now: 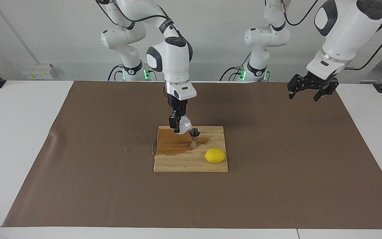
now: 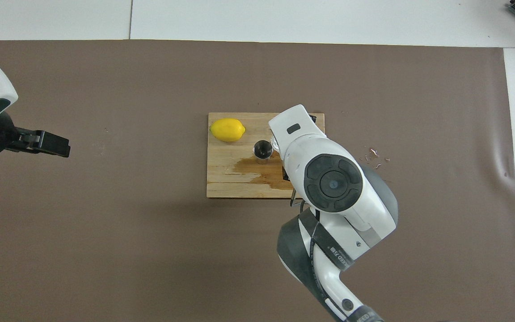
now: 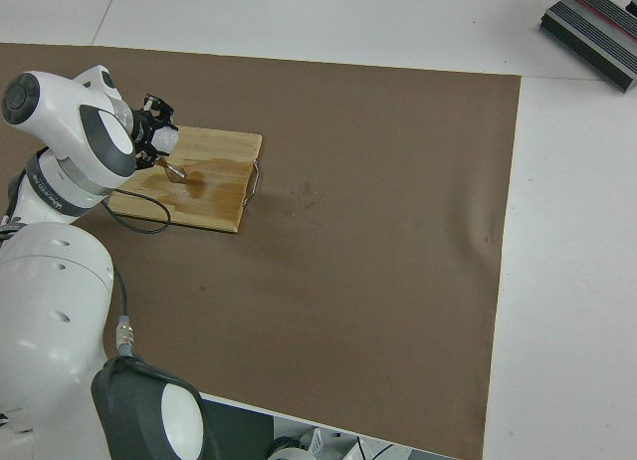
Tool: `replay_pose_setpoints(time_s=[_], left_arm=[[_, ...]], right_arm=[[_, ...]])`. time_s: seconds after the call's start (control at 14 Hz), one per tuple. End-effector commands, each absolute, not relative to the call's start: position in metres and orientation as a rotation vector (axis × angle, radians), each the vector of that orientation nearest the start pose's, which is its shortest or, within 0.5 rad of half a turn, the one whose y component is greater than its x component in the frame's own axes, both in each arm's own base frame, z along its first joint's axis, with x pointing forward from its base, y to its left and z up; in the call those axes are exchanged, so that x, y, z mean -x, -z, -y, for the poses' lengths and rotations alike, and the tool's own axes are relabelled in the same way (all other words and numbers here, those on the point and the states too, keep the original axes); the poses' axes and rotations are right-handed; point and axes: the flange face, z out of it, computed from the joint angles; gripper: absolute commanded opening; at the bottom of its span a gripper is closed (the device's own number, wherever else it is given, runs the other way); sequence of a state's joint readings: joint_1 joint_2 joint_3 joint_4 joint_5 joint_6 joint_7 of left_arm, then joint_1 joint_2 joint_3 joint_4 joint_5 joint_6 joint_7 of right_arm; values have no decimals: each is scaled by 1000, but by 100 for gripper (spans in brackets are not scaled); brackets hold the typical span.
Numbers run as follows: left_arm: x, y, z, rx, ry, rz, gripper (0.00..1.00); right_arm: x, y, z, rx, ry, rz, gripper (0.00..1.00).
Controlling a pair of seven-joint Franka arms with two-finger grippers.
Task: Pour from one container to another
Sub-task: 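Carry the white cup back to its starting spot with the right gripper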
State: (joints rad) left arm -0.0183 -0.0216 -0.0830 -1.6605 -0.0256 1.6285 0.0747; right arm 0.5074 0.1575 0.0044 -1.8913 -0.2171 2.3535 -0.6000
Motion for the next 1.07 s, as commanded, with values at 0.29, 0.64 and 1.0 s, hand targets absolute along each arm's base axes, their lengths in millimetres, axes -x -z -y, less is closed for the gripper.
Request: replay_pose_setpoints(time_s=[0.29, 0.64, 1.0], left_arm=[[-547, -603, 57, 3142, -17, -286, 100], [-547, -602, 57, 3141, -20, -286, 100], [-547, -603, 57, 3142, -17, -286, 100]], right_arm=[[-575, -454, -234, 2514, 603, 1702, 33], [-590, -432, -153, 2323, 721, 1617, 33], [-580, -381, -66, 2168, 794, 1668, 33]])
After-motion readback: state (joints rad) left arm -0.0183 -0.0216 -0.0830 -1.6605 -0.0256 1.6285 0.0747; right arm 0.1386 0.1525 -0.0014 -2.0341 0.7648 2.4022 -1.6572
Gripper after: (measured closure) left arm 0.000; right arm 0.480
